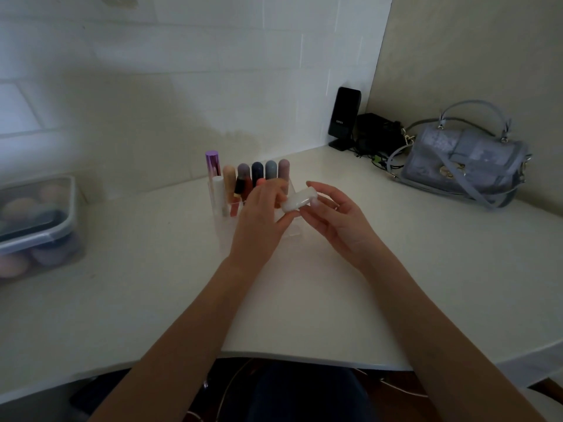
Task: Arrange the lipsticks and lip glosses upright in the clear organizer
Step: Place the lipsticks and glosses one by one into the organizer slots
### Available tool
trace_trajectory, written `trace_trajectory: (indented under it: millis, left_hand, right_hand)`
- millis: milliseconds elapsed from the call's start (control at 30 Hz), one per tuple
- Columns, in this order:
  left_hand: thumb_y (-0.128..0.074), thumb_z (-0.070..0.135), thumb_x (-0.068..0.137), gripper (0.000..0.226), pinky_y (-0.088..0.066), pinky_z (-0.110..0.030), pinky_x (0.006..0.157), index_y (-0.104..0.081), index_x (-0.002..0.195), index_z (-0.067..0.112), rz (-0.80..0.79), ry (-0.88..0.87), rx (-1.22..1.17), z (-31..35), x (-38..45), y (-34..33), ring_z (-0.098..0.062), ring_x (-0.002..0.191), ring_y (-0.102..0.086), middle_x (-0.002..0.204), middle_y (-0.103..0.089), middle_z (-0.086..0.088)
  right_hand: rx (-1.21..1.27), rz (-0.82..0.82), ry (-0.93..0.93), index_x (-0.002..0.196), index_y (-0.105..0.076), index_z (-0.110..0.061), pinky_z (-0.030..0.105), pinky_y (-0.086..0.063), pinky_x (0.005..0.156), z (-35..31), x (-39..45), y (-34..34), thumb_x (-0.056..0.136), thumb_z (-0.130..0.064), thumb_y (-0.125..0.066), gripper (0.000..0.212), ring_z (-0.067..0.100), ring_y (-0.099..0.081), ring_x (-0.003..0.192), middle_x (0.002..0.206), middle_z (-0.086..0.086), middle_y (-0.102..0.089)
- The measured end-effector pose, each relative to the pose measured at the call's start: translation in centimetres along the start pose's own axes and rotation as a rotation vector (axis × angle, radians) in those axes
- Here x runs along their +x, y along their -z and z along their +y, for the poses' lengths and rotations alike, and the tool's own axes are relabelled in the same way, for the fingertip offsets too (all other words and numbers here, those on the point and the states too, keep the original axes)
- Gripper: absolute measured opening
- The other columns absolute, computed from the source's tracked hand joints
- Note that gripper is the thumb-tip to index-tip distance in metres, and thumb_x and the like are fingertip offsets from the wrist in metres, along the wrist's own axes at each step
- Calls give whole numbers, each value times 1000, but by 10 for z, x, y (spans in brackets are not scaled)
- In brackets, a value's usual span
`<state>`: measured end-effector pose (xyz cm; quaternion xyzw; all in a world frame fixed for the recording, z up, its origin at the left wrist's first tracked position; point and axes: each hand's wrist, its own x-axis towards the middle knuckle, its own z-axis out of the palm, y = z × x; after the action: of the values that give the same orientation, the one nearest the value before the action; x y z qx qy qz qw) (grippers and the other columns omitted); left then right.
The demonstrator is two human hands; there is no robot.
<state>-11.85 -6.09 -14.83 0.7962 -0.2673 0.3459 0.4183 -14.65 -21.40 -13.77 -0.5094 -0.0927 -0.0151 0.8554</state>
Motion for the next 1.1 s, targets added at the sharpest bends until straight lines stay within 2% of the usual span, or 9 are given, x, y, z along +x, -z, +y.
trace_trajectory:
  millis: [200,300,400,500,633,700,833,967,1100]
  left_hand:
    - [-77,7,73,32,-47,-21,79,-55,97,11,167,-47,-52,2,-1,1,-15,85,-58,91,-63,-13]
    - [-75,7,77,27,-52,-25,82,-61,100,9,229,5,-105,3,-3,1,-12,89,-60,93,-64,-3]
    - [-74,12,78,29,-50,-18,84,-66,105,8,221,118,-147,2,-2,2,-7,90,-63,98,-64,6]
    - [-74,16,78,28,-49,-14,82,-68,105,12,211,150,-143,3,-1,2,-2,88,-62,95,-66,9]
    - [-75,7,76,26,-47,-10,83,-65,100,10,149,148,-216,3,1,0,1,89,-60,93,-62,17]
    - [-76,12,76,25,-48,-14,82,-64,97,11,122,130,-182,3,1,0,-2,87,-59,92,-61,14]
    - [-71,16,80,16,-48,-33,79,-64,92,8,192,88,13,0,2,2,-23,83,-59,86,-62,1]
    - [-64,15,85,12,-40,-31,74,-64,78,5,283,23,199,-3,4,7,-29,73,-59,72,-64,-8]
    - [-59,18,84,14,-34,-32,75,-62,76,7,387,89,344,-6,3,14,-31,79,-60,75,-66,-8]
  right_hand:
    - [5,92,-23,110,-63,-9,23,-56,78,-1,0,-3,90,-13,-59,20,21,-71,90,96,8,-73]
    - [3,86,-66,108,-60,-4,24,-57,74,0,-2,-5,90,-9,-59,19,23,-73,87,94,12,-74]
    - [-50,44,-82,97,-60,-7,25,-57,74,2,-3,-7,87,-4,-62,11,25,-72,86,94,14,-74]
    - [-71,45,-59,89,-56,-7,26,-57,76,7,-3,-7,83,6,-64,17,27,-72,86,92,14,-73]
    - [-76,54,-18,91,-58,-8,26,-56,79,9,-1,-6,81,4,-67,19,25,-71,88,93,14,-70]
    - [-94,90,36,92,-60,-9,24,-56,76,8,2,-5,83,1,-67,16,21,-71,83,92,13,-69]
    - [-209,249,216,97,-58,-11,29,-57,78,-1,14,-1,83,0,-67,20,14,-67,76,85,3,-65]
    - [-471,286,323,97,-62,-15,25,-55,77,-9,28,-1,81,-5,-71,21,11,-65,77,89,0,-68]
    - [-734,303,463,101,-66,-15,18,-52,79,-6,41,-9,84,-5,-66,20,7,-66,85,96,-2,-69]
